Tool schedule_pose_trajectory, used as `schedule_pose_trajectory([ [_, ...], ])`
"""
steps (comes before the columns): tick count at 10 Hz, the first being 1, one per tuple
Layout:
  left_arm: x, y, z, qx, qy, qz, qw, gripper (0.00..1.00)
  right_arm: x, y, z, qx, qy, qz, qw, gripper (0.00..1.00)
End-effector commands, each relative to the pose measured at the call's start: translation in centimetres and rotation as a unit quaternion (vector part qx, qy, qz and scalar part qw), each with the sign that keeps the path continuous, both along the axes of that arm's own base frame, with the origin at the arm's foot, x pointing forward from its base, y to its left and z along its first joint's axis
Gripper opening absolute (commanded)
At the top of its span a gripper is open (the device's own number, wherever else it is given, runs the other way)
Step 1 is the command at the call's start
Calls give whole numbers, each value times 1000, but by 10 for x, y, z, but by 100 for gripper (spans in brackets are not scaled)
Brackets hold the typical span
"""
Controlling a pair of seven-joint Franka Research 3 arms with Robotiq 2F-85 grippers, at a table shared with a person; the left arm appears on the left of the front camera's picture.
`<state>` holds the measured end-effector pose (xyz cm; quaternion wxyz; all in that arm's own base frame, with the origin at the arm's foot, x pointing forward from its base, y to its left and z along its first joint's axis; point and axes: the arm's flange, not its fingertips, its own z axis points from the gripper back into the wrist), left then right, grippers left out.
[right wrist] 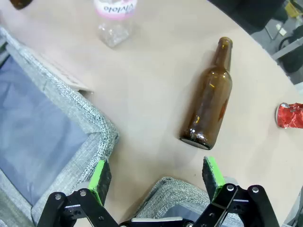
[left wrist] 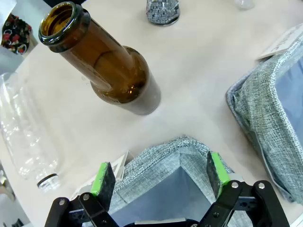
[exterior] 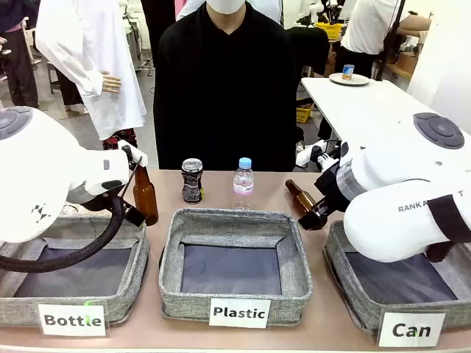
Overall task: Sort the can waste into the basket.
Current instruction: Pick up the can waste from the table and place it in the right Fabric basket.
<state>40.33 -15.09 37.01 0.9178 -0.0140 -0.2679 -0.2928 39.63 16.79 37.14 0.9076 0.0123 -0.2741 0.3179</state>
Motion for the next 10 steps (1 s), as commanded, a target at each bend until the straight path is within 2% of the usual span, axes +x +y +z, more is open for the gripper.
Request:
schedule_pose_trajectory([
  [1,0,0,0,0,0,0,1000,96,0,0,0,0,0,0,1000,100],
  [10,0,0,0,0,0,0,1000,96,0,0,0,0,0,0,1000,100],
])
